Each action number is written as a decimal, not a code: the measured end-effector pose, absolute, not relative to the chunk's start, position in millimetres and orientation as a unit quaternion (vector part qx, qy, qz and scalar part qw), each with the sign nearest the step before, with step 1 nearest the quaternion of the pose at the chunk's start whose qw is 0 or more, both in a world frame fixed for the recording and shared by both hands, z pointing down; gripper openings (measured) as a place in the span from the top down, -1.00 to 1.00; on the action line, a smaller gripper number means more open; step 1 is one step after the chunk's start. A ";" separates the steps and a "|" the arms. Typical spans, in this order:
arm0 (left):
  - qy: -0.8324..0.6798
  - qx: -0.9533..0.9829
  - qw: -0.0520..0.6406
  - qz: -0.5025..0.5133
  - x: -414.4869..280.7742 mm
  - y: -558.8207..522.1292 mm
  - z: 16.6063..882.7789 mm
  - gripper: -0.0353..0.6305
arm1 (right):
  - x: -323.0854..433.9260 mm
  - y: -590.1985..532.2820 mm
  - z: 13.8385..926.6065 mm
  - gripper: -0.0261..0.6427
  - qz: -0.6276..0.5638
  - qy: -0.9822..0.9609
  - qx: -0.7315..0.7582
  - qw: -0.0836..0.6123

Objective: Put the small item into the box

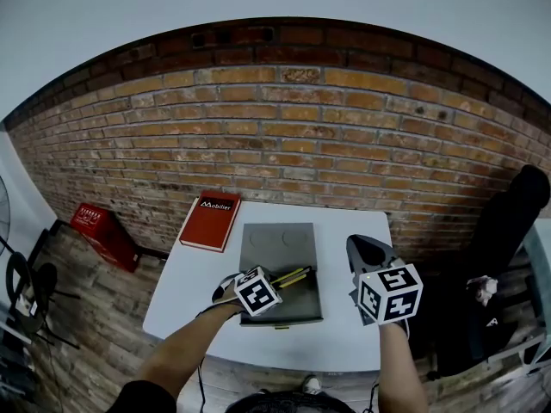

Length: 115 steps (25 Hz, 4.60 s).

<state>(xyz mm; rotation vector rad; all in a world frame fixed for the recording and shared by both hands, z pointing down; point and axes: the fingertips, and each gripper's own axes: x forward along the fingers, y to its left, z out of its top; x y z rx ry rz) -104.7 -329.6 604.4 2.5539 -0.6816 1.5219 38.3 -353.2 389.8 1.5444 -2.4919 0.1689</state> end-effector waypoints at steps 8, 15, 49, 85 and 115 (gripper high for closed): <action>-0.181 0.826 0.065 0.529 -100.7 -324.0 630.8 0.50 | 41.1 -356.2 395.1 0.86 0.061 -0.842 0.526 0.107; -0.167 0.813 0.088 0.551 -107.5 -321.1 653.9 0.50 | 48.2 -356.8 396.8 0.86 0.062 -0.838 0.530 0.112; -0.128 0.779 0.159 0.593 -113.7 -313.9 690.4 0.50 | 64.4 -361.5 410.9 0.86 0.073 -0.831 0.538 0.124; -0.205 0.807 0.113 0.542 -121.3 -335.7 648.2 0.44 | 54.1 -355.5 406.1 0.86 0.072 -0.840 0.524 0.121; -0.461 0.834 0.045 0.301 -170.0 -386.2 463.2 0.70 | 19.4 -348.8 380.2 0.86 0.046 -0.865 0.491 0.095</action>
